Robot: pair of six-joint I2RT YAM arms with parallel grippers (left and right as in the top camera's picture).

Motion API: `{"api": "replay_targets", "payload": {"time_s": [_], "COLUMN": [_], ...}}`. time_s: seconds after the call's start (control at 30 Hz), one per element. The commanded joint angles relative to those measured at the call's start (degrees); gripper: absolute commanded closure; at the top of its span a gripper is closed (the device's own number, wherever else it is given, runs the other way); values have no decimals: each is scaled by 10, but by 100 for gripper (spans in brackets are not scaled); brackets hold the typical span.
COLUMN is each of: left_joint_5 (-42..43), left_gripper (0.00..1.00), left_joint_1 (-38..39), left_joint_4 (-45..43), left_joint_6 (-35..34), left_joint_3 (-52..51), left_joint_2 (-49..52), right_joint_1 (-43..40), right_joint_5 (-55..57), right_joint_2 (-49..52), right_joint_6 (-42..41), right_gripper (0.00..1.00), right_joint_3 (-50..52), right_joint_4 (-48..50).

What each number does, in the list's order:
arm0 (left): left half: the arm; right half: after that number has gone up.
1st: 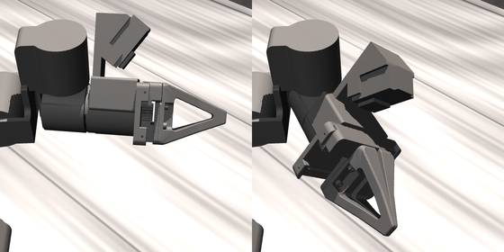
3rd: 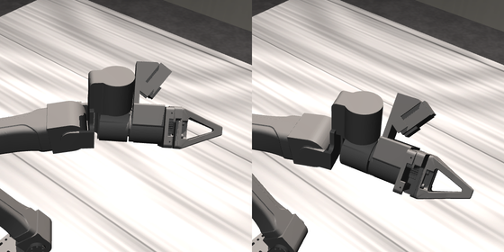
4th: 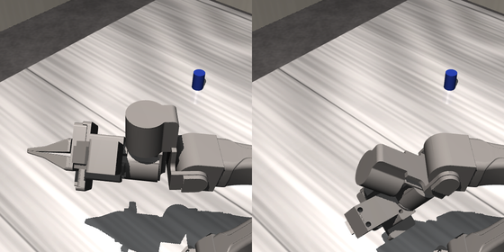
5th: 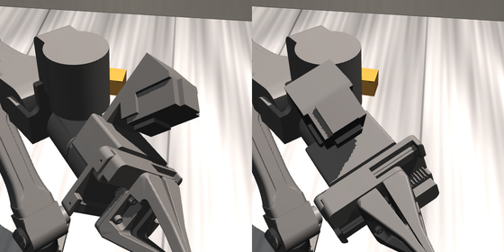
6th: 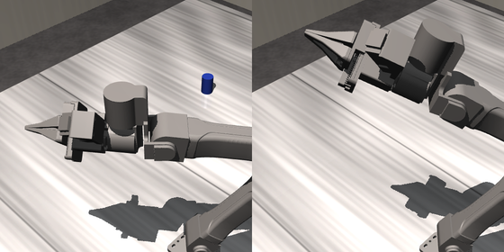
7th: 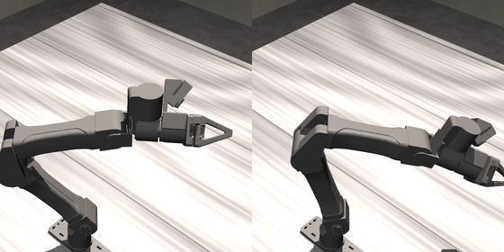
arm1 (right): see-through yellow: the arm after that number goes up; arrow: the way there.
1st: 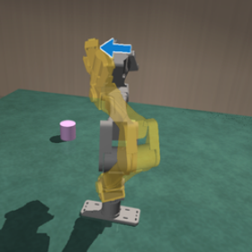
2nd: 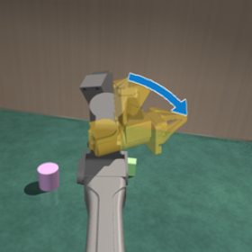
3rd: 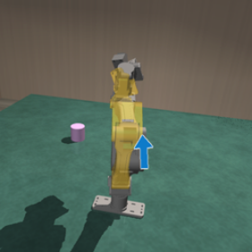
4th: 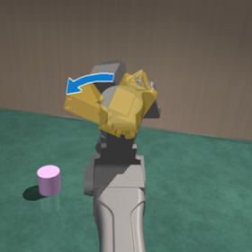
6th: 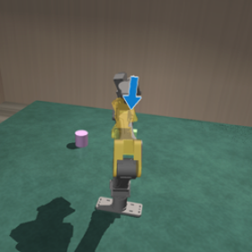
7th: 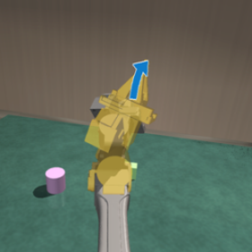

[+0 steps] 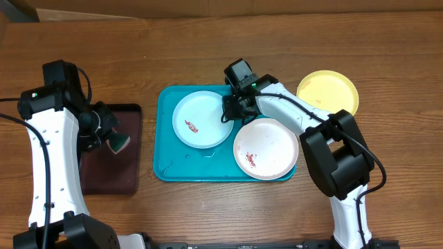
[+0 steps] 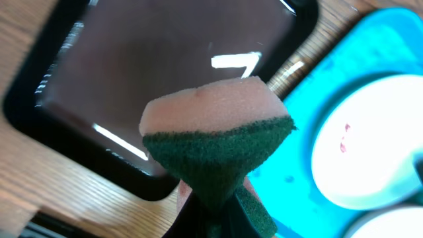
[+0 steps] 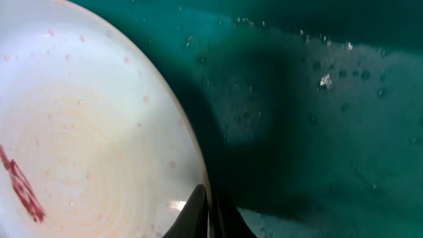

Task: Clean dirty plates on tray and stack at the side
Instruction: 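Pull the light-blue plate toward the tray center with the right gripper, then scrub the light-blue plate with the sponge in the left gripper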

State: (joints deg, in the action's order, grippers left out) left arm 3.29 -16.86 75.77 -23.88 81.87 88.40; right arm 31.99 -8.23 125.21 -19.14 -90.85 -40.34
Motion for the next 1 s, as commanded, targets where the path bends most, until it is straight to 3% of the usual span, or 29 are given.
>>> {"api": "replay_targets", "payload": {"time_s": [0.0, 0.13, 0.37, 0.67, 0.97], "left_joint_5": [75, 116, 118, 118, 168], "left_gripper": [96, 96, 96, 96, 96], "left_joint_1": [11, 36, 121, 233, 262], "left_joint_4": [-2, -2, -18, -118, -227], "left_joint_6": [67, 101, 92, 41, 21], "left_joint_3": [-2, -2, -2, -2, -2], "left_joint_2": [0, 0, 5, 72, 188], "right_joint_1": [6, 6, 6, 6, 5], "right_joint_5": [5, 4, -27, -57, -54], "right_joint_2": [13, 13, 13, 13, 13], "right_joint_6": [-74, -126, -215, -214, -214], "right_gripper": [96, 96, 96, 96, 96], "right_joint_3": [-3, -3, -3, -3, -3], "right_joint_4": [-21, -58, -91, -108, -103]}}
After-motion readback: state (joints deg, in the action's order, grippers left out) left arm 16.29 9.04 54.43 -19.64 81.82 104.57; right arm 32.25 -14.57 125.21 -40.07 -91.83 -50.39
